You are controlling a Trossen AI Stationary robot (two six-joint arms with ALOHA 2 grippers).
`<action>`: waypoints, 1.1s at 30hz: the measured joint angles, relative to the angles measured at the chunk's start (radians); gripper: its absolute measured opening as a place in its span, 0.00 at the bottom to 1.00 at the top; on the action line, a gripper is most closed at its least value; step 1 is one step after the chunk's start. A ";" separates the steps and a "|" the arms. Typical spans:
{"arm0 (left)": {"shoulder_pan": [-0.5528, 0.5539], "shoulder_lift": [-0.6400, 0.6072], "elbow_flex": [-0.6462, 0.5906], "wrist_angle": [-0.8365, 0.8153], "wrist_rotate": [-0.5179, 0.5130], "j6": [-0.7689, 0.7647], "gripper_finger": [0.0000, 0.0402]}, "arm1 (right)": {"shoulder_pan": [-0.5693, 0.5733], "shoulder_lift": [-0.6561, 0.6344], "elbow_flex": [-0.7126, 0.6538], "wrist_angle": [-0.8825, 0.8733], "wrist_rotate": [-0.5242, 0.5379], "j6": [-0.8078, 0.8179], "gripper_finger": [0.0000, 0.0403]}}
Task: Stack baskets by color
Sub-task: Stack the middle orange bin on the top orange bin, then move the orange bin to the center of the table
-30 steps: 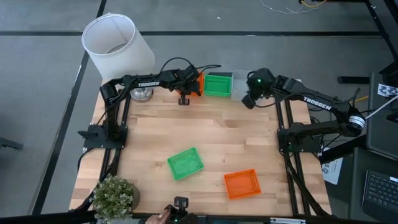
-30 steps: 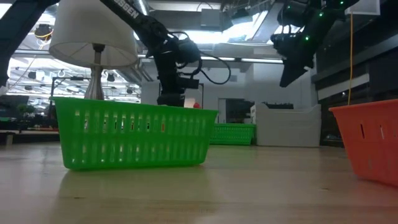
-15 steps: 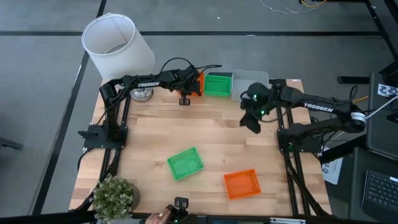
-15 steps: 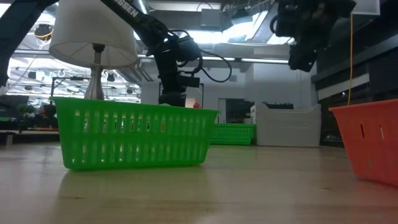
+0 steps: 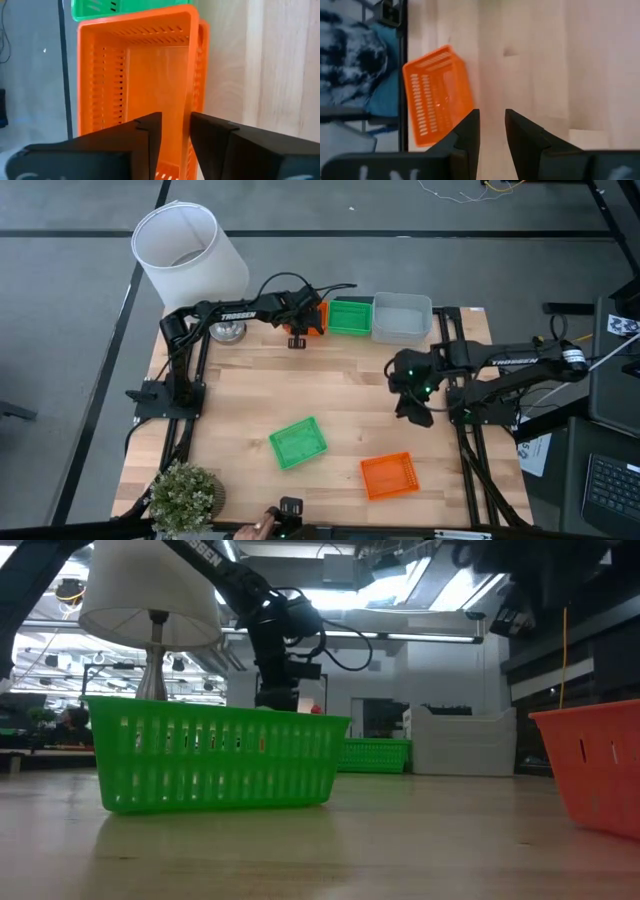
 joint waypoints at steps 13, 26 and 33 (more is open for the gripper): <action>-0.041 -0.002 0.138 -0.128 -0.069 -0.034 0.24 | 0.232 0.035 0.000 0.096 0.002 0.138 0.23; -0.199 -0.002 0.270 -0.488 0.462 -0.402 0.25 | 0.401 0.161 0.000 0.171 0.176 0.225 0.23; -0.385 -0.002 0.269 -0.755 0.480 -0.599 0.25 | 0.426 0.333 0.000 0.205 0.252 0.179 0.23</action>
